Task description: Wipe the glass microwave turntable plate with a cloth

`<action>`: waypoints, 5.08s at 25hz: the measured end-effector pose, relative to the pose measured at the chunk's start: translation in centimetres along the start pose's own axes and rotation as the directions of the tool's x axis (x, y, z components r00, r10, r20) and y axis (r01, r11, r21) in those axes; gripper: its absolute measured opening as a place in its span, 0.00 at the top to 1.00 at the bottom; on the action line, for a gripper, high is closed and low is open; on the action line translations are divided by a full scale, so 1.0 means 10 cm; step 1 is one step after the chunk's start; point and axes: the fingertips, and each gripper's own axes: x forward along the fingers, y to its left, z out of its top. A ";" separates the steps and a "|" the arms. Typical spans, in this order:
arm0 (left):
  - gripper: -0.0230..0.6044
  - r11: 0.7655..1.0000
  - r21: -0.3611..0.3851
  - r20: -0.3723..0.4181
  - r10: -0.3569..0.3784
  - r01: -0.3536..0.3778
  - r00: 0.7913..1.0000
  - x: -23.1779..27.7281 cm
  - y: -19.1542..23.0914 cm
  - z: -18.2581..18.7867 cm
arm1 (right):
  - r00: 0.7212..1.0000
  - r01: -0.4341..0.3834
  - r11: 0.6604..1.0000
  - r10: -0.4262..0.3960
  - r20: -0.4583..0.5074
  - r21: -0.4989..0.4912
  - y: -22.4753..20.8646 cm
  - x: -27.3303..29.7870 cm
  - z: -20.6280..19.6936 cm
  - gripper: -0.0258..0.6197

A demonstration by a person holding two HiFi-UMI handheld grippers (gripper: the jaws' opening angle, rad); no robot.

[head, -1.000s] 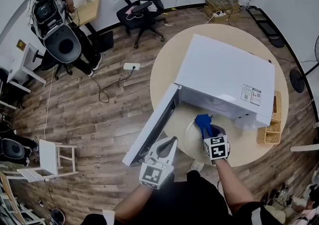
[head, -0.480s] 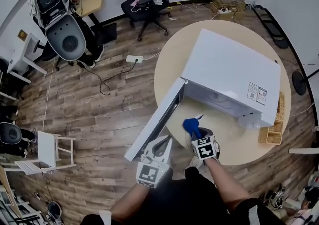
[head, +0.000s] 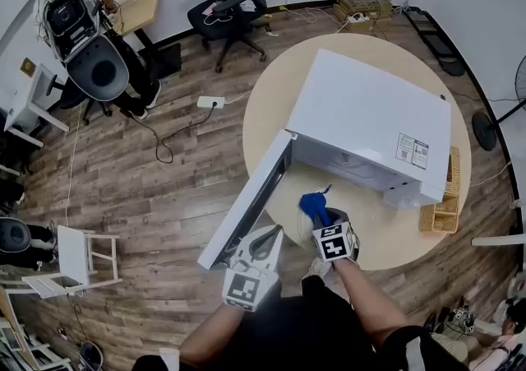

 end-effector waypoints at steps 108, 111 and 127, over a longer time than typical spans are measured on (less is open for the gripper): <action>0.95 0.996 0.025 -0.023 -0.086 0.086 0.996 0.04 -0.30 -0.16 | 0.992 0.040 0.996 -0.030 -0.124 0.082 -0.14 -0.47 -0.67 0.83; 0.95 0.994 0.031 -0.027 -0.101 0.102 0.995 0.06 -0.34 -0.15 | 0.990 0.071 0.993 -0.059 -0.126 0.093 -0.29 -0.51 -0.72 0.82; 0.95 0.988 0.044 -0.006 -0.148 0.148 0.989 0.20 -0.52 -0.02 | 0.949 0.278 0.959 -0.266 -0.171 0.049 -1.11 -0.79 -1.02 0.82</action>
